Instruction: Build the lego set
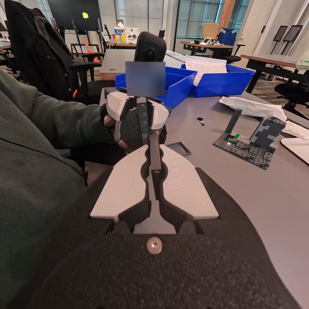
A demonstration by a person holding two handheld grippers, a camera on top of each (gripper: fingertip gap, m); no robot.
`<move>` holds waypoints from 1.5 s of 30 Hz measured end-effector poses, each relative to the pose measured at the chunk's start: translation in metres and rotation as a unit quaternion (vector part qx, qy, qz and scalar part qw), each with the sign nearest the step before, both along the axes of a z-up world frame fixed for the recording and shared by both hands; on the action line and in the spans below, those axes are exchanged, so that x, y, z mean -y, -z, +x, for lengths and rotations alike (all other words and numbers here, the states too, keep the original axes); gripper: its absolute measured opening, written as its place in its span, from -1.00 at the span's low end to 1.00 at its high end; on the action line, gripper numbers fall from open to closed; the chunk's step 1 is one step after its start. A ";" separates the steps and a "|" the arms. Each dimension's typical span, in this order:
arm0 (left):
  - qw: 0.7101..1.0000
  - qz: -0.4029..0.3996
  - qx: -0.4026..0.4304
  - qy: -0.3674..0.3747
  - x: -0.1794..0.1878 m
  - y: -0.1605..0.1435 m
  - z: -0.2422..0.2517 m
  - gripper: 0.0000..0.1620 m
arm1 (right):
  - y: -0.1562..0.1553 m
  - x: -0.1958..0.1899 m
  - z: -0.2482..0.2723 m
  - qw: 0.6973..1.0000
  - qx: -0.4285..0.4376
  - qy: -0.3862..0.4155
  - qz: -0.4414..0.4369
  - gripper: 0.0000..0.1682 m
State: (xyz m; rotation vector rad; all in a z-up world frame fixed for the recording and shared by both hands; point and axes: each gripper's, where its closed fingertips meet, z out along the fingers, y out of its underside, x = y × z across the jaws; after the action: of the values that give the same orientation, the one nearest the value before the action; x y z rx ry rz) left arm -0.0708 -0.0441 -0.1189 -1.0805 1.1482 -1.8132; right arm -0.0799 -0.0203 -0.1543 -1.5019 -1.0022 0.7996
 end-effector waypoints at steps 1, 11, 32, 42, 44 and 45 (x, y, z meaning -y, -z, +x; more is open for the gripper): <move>1.000 0.008 -0.001 -0.002 0.000 -0.001 0.001 -0.67 | -0.002 0.000 0.001 1.000 0.000 0.000 0.002 -0.93; 0.999 0.027 -0.033 -0.004 0.006 0.008 0.008 -0.68 | 0.007 0.008 0.011 0.999 0.004 -0.017 -0.038 -0.92; 1.000 -0.009 0.005 -0.008 0.002 -0.003 0.005 -0.70 | 0.000 0.005 0.007 1.000 -0.013 0.004 -0.013 -0.93; 0.999 -0.027 0.041 -0.001 0.002 -0.011 -0.001 -0.70 | -0.007 0.003 -0.001 0.998 -0.030 0.047 0.017 -0.93; 0.999 -0.027 0.040 -0.001 0.001 -0.011 -0.002 -0.70 | -0.007 0.002 -0.002 0.998 -0.026 0.056 0.024 -0.93; 0.999 -0.025 0.039 -0.002 0.001 -0.011 -0.002 -0.70 | -0.006 0.001 -0.003 0.998 -0.024 0.059 0.026 -0.93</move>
State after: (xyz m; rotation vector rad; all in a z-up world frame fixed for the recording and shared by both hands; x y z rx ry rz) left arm -0.0730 -0.0450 -0.1079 -1.0290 1.0597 -1.8735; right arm -0.0824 -0.0216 -0.1478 -1.4760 -0.8829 0.7165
